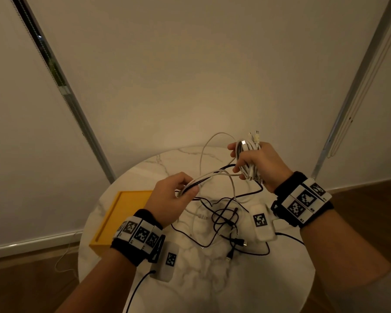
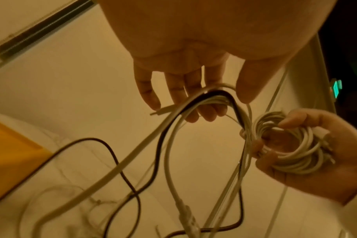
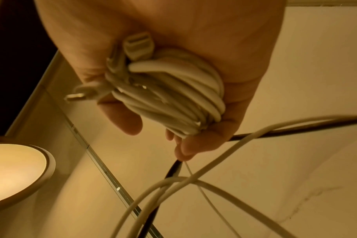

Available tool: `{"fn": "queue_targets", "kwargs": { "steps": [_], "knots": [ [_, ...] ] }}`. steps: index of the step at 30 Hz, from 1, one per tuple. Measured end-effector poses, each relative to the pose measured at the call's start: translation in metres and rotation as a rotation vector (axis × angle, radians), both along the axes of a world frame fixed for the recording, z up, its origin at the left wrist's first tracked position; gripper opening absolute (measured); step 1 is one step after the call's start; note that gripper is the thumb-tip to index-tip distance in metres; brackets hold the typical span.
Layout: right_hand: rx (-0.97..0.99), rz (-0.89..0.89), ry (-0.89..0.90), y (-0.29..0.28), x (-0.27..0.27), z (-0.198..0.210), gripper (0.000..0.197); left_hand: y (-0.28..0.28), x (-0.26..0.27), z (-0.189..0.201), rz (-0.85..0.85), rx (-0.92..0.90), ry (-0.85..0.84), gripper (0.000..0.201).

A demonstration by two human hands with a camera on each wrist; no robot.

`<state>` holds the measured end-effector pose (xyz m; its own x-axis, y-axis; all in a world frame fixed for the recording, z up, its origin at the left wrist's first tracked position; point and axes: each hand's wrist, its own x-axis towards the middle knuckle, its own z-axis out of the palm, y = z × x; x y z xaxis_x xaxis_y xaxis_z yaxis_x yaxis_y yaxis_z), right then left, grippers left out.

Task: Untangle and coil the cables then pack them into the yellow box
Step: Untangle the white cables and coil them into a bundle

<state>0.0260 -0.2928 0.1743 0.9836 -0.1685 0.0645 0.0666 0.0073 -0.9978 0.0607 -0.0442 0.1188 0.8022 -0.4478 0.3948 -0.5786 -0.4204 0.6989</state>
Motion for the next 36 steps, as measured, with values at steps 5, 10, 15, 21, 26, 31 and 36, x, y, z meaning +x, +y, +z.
{"fn": "queue_targets", "kwargs": {
  "steps": [5,10,15,21,26,31,36],
  "knots": [
    [-0.030,0.028,-0.014,-0.002,0.000,0.005,0.049,-0.006,-0.005,0.007,-0.034,-0.179,0.140,0.023],
    [-0.054,0.030,-0.013,-0.002,-0.002,0.006,0.049,-0.005,-0.003,0.006,0.038,-0.145,0.070,0.005],
    [-0.063,0.025,-0.015,-0.002,-0.003,0.009,0.049,-0.001,-0.001,0.006,0.156,0.083,-0.237,0.013],
    [-0.094,0.020,-0.034,-0.006,-0.003,0.015,0.036,-0.001,0.006,0.004,0.113,0.215,-0.341,0.020],
    [-0.067,-0.060,-0.044,-0.010,-0.002,0.020,0.033,0.002,0.000,0.002,-0.093,0.207,-0.216,0.022],
    [-0.045,-0.115,-0.083,-0.013,-0.002,0.024,0.030,0.002,0.003,-0.006,-0.092,0.075,-0.161,0.024],
    [0.070,-0.239,-0.172,-0.028,-0.001,0.042,0.047,0.019,0.017,-0.025,0.056,0.113,-0.068,0.023]
  ]
}}
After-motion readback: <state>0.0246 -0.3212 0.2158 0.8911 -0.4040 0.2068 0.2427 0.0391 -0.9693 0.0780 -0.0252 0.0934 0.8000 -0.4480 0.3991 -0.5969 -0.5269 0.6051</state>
